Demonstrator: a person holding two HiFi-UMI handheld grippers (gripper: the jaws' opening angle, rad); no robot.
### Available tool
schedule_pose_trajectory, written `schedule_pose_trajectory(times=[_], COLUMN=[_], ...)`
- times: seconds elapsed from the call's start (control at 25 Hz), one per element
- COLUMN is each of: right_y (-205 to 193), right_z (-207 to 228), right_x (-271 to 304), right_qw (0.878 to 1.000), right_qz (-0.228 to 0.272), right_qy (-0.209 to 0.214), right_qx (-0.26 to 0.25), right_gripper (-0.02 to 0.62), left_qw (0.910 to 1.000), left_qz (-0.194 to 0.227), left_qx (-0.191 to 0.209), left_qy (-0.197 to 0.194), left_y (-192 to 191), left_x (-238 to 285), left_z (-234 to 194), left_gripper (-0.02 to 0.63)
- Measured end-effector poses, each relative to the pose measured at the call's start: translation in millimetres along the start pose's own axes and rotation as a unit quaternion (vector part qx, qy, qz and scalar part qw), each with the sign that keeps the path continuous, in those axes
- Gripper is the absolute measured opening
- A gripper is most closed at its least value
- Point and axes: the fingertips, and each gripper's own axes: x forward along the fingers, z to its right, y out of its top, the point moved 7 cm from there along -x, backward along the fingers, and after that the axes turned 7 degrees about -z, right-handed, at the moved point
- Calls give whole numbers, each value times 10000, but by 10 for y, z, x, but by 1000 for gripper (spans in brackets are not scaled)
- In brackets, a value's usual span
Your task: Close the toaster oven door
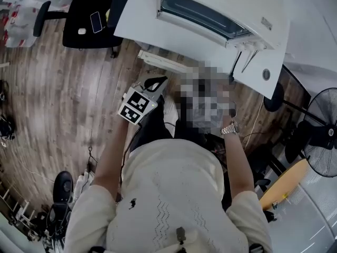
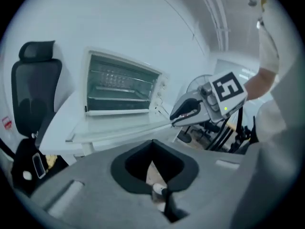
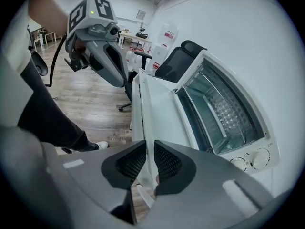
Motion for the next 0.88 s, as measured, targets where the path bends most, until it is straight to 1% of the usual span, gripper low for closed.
schedule_pose_trajectory(times=[0.04, 0.12, 0.2, 0.28, 0.36, 0.48, 0.6, 0.68, 0.76, 0.8, 0.88], right_y=[5, 15, 26, 34, 40, 53, 73, 86, 100, 104, 104], right_z=[7, 19, 33, 50, 70, 101, 144, 172, 202, 216, 243], right_x=[-7, -20, -32, -47, -68, -106, -143, -167, -185, -193, -210], right_qw=[10000, 10000, 10000, 10000, 9999, 9999, 9999, 9998, 9997, 9996, 9996], right_qz=[6, 11, 7, 5, 9, 18, 38, 56, 68, 74, 80], right_qy=[-7, -20, -28, -51, -63, -56, -89, -124, -144, -148, -162], right_qx=[4, 1, 28, 65, 89, 100, 130, 172, 201, 208, 220], right_gripper=[67, 67, 67, 67, 67, 66, 67, 67, 66, 67, 67], left_qw=[9997, 9983, 9944, 9847, 9731, 9581, 9413, 9331, 9262, 9233, 9201], left_qz=[-113, -201, -317, -517, -691, -850, -1136, -1284, -1371, -1396, -1416], left_qx=[199, 452, 791, 1345, 1837, 2332, 2768, 2962, 3126, 3199, 3297], left_qy=[107, 311, 631, 983, 1203, 1430, 1561, 1586, 1602, 1601, 1570], left_y=[40, 126, 201, 252, 283, 333, 370, 394, 424, 440, 475], left_x=[-6, -25, -34, -30, -18, -16, 3, 6, 2, 0, -3], left_z=[3, -13, -55, -94, -109, -122, -142, -154, -164, -166, -168], left_gripper=[0, 0, 0, 0, 0, 3, 3, 3, 10, 35, 44])
